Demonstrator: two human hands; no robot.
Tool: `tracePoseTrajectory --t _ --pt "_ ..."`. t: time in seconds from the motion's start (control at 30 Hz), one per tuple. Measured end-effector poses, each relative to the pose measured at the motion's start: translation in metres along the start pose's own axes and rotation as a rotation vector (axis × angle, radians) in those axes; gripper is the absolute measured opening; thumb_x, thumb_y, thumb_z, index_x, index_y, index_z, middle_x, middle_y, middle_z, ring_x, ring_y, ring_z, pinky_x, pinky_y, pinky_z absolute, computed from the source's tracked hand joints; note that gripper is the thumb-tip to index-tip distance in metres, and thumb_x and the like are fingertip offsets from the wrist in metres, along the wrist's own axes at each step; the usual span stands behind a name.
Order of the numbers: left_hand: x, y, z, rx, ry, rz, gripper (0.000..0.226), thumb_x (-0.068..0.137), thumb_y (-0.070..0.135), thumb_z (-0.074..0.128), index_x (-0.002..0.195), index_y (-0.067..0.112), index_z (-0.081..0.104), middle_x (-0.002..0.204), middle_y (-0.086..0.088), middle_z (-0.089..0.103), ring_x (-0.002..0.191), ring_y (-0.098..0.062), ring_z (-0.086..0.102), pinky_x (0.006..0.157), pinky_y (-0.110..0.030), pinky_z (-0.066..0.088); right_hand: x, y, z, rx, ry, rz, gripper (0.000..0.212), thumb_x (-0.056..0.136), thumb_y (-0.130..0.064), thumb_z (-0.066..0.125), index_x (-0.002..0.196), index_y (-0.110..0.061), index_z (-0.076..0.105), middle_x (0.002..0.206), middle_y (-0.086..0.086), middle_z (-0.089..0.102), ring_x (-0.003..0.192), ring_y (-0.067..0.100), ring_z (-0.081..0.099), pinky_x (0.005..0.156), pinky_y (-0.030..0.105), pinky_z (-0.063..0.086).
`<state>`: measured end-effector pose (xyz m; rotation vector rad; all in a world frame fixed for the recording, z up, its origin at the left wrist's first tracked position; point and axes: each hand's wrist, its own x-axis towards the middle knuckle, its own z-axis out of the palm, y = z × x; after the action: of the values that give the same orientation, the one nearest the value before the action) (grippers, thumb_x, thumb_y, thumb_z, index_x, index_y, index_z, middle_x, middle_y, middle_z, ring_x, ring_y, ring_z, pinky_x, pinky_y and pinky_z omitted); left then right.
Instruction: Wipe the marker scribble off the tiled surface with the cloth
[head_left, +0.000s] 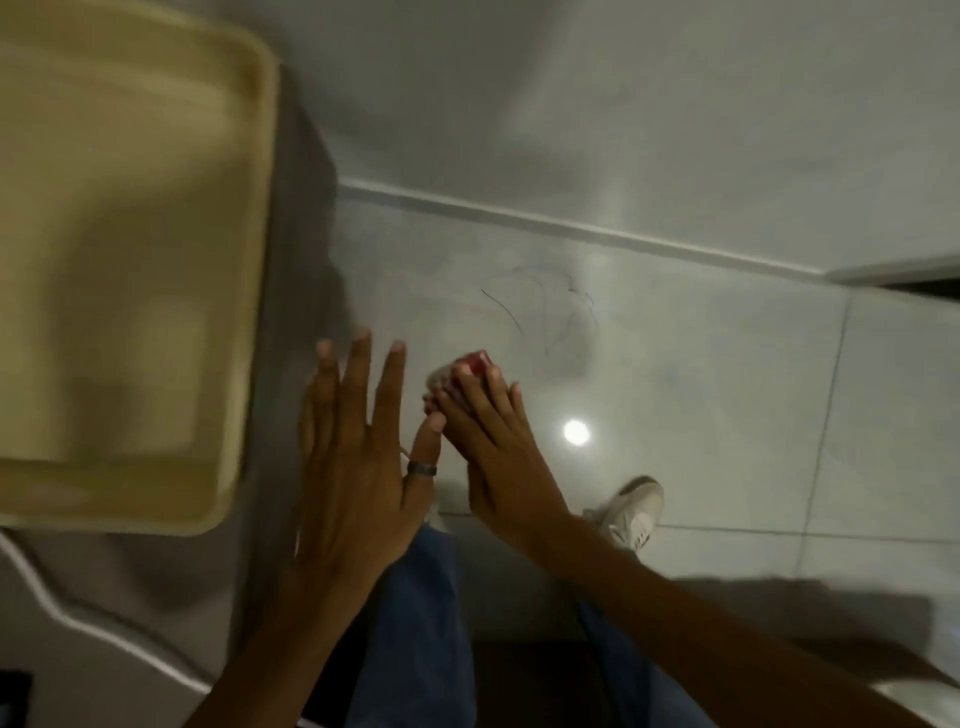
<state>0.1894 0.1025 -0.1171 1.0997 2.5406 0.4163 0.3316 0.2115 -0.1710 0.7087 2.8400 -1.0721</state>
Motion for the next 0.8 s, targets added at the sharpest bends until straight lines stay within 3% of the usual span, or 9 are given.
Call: tracePoseTrajectory --t 0.1,0.2,0.37,0.53,0.67,0.8 --pt "-0.009 0.022 0.071 0.005 -0.149 0.055 0.075 0.109 0.059 0.031 0.173 0.022 0.02 0.182 -0.01 0.012 0.168 -0.029 -0.004 0.136 -0.043 -0.003 -0.055 0.08 0.013 -0.04 -0.169 0.183 0.089 0.089 0.012 0.051 0.165 -0.023 0.021 0.177 0.01 0.011 0.165 0.045 -0.002 0.13 0.076 0.013" --pt "-0.009 0.03 0.148 0.041 -0.316 0.069 0.075 0.109 0.063 0.024 0.174 0.026 0.011 0.184 -0.006 0.003 0.169 -0.028 -0.01 0.136 -0.044 -0.007 -0.08 0.157 0.031 -0.065 -0.191 0.297 0.093 0.09 0.016 0.051 0.166 -0.027 0.018 0.179 0.006 0.005 0.166 0.04 -0.006 0.134 0.07 0.006" --pt "0.02 0.022 0.272 0.064 -0.419 0.083 0.073 0.109 0.053 0.028 0.171 0.016 0.027 0.182 -0.013 0.016 0.17 -0.035 0.002 0.138 -0.051 0.004 -0.072 0.273 0.068 -0.036 -0.178 0.412 0.08 0.099 0.011 0.042 0.17 -0.021 0.023 0.182 0.007 0.004 0.168 0.033 -0.013 0.138 0.056 -0.005" --pt "0.077 -0.014 0.374 0.153 -0.225 0.028 0.066 0.111 0.042 0.036 0.169 0.01 0.032 0.179 -0.02 0.022 0.167 -0.045 0.013 0.135 -0.058 0.016 -0.042 0.362 0.115 -0.034 -0.007 0.414 0.069 0.102 -0.012 0.042 0.169 -0.012 0.026 0.18 0.016 0.011 0.168 0.039 -0.004 0.137 0.061 0.002" --pt "0.107 -0.042 0.431 0.226 -0.114 0.048 0.064 0.114 0.04 0.031 0.173 0.016 0.022 0.182 -0.017 0.015 0.168 -0.042 0.011 0.136 -0.06 0.014 -0.026 0.39 0.162 -0.093 0.019 0.433 0.076 0.108 -0.045 0.034 0.172 -0.012 0.008 0.181 0.016 0.0 0.169 0.036 -0.006 0.138 0.056 -0.002" --pt "0.11 -0.062 0.463 0.276 0.088 0.114 0.062 0.115 0.042 0.028 0.173 0.021 0.023 0.181 -0.013 0.019 0.168 -0.039 0.016 0.136 -0.055 0.01 0.013 0.411 0.174 -0.3 0.217 0.447 0.07 0.112 -0.048 0.025 0.171 -0.013 0.012 0.181 0.017 0.008 0.169 0.038 0.006 0.138 0.055 0.008"
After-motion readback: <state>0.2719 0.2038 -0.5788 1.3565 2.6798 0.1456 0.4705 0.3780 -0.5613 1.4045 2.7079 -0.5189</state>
